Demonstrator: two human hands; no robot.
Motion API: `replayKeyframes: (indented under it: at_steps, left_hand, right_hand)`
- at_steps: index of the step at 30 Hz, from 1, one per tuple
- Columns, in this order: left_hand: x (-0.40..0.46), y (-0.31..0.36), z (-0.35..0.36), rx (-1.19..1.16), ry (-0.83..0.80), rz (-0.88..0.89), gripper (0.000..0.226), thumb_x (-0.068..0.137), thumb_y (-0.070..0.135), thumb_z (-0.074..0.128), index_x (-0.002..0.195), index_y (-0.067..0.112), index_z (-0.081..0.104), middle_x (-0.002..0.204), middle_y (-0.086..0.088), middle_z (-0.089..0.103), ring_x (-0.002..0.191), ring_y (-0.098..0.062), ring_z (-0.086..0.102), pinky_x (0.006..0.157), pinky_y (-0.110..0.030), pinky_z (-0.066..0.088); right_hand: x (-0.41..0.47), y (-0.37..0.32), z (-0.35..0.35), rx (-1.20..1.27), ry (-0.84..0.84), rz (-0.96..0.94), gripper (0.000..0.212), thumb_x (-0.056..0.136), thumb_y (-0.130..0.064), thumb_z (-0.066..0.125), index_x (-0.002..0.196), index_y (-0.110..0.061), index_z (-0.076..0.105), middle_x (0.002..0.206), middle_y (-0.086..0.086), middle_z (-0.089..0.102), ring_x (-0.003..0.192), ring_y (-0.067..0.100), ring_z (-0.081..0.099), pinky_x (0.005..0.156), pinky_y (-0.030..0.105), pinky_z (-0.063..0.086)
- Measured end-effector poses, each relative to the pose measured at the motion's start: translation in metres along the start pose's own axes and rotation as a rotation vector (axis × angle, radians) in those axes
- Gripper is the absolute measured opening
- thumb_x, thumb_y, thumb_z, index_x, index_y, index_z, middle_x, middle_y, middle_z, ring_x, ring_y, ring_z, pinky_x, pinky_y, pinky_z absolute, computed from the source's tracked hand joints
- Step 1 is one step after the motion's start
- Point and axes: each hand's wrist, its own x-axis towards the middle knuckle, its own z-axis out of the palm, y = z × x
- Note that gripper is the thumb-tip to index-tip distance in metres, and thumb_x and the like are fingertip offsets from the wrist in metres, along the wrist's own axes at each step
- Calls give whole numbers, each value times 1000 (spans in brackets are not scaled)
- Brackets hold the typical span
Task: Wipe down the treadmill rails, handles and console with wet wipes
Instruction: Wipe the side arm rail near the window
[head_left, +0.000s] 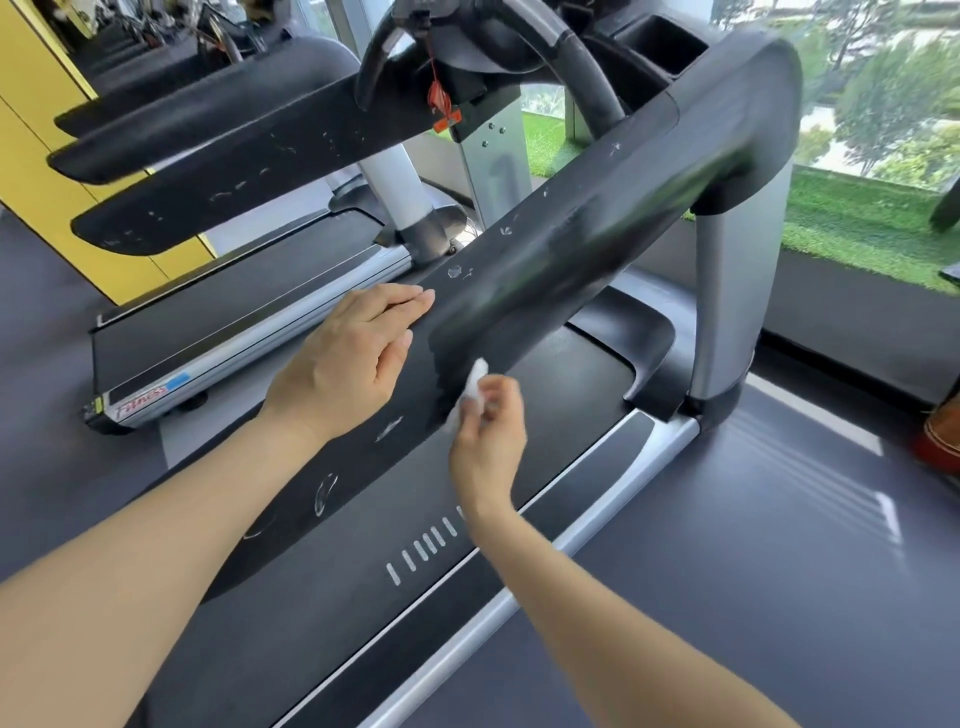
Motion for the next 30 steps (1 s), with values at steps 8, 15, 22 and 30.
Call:
replayKeyframes:
  at_steps: [8, 15, 22, 30]
  left_hand:
    - [0, 1, -2, 10, -8, -3, 45, 94, 24, 34, 133, 11, 53, 128, -1, 55, 113, -15, 44, 97, -16, 30]
    - [-1, -1, -1, -9, -9, -1, 45, 94, 24, 34, 132, 12, 54, 128, 0, 55, 113, -16, 45, 97, -18, 32]
    - [-2, 0, -1, -100, 20, -28, 42, 92, 17, 41, 131, 10, 56, 129, 0, 56, 116, -14, 42, 98, -25, 34]
    - [-38, -14, -23, -84, -69, 10, 40, 93, 15, 44, 132, 12, 54, 131, 1, 53, 120, -11, 43, 99, -23, 35]
  right_hand:
    - [119, -3, -17, 194, 341, 208, 26, 93, -34, 48, 107, -13, 58, 82, 3, 55, 65, 12, 52, 76, 36, 51]
    - [88, -26, -13, 191, 271, -58, 15, 95, -15, 51, 100, -20, 64, 92, 1, 53, 67, 3, 50, 70, 12, 41]
    - [27, -27, 6, 76, 163, -241, 30, 87, 9, 44, 92, -11, 66, 95, -5, 51, 82, 1, 52, 69, 13, 41]
    - [-11, -17, 12, 67, 17, -233, 36, 87, 6, 49, 84, -27, 61, 94, 0, 56, 74, 2, 53, 68, 15, 42]
